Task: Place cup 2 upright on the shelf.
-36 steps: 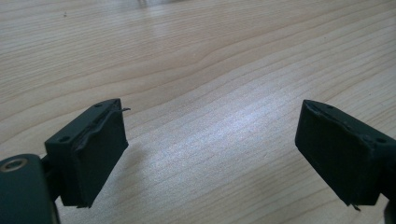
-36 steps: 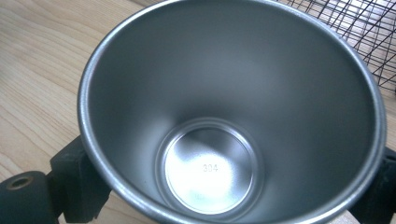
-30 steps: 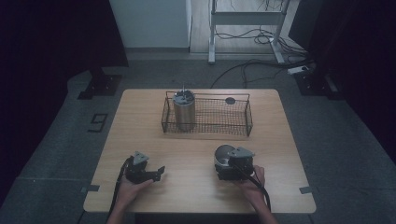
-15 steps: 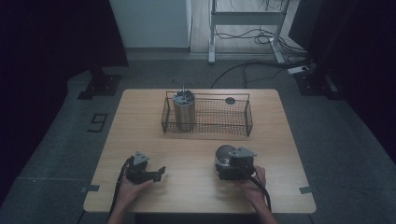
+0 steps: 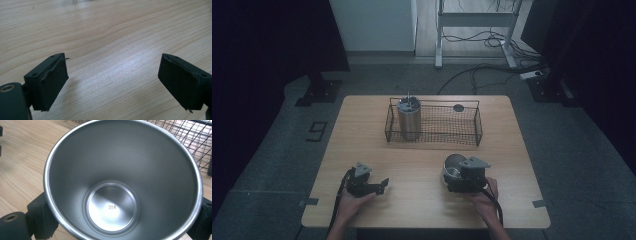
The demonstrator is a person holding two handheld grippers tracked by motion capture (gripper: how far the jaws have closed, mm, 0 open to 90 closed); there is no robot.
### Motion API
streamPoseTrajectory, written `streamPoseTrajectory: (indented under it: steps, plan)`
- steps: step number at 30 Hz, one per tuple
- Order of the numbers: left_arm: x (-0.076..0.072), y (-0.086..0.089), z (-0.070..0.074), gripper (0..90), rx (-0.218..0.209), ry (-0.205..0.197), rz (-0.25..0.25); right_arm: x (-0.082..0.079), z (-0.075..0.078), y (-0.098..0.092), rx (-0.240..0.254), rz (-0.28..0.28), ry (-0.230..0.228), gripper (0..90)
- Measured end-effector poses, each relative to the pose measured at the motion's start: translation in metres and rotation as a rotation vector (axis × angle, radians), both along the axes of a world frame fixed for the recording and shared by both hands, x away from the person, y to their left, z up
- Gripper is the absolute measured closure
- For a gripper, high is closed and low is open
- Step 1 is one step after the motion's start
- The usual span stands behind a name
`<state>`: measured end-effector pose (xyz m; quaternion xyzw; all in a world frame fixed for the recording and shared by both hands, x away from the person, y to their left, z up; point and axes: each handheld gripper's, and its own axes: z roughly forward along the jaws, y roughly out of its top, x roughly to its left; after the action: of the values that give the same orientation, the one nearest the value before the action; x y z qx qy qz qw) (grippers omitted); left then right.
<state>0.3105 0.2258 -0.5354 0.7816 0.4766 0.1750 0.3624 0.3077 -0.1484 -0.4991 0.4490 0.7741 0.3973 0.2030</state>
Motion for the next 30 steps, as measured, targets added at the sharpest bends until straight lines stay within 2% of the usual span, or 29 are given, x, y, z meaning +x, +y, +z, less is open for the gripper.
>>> streamPoseTrajectory:
  steps: [9, 15, 21, 30]
  plan:
    - [0.0, -0.001, 0.002, 9.0, -0.006, -0.002, 0.003, 0.002, 0.009, -0.007, 0.015, -0.015, -0.016, 7.6]
    - [-0.001, -0.001, 0.008, 9.2, -0.021, -0.019, 0.01, 0.004, 0.017, -0.011, 0.026, -0.026, -0.028, 7.6]
    - [0.005, -0.003, 0.006, 9.9, -0.007, -0.02, 0.014, 0.005, 0.027, -0.019, 0.054, -0.048, -0.04, 7.6]
    - [0.01, -0.005, 0.0, 10.0, 0.014, 0.005, 0.0, 0.01, 0.041, -0.029, 0.081, -0.068, -0.044, 7.6]
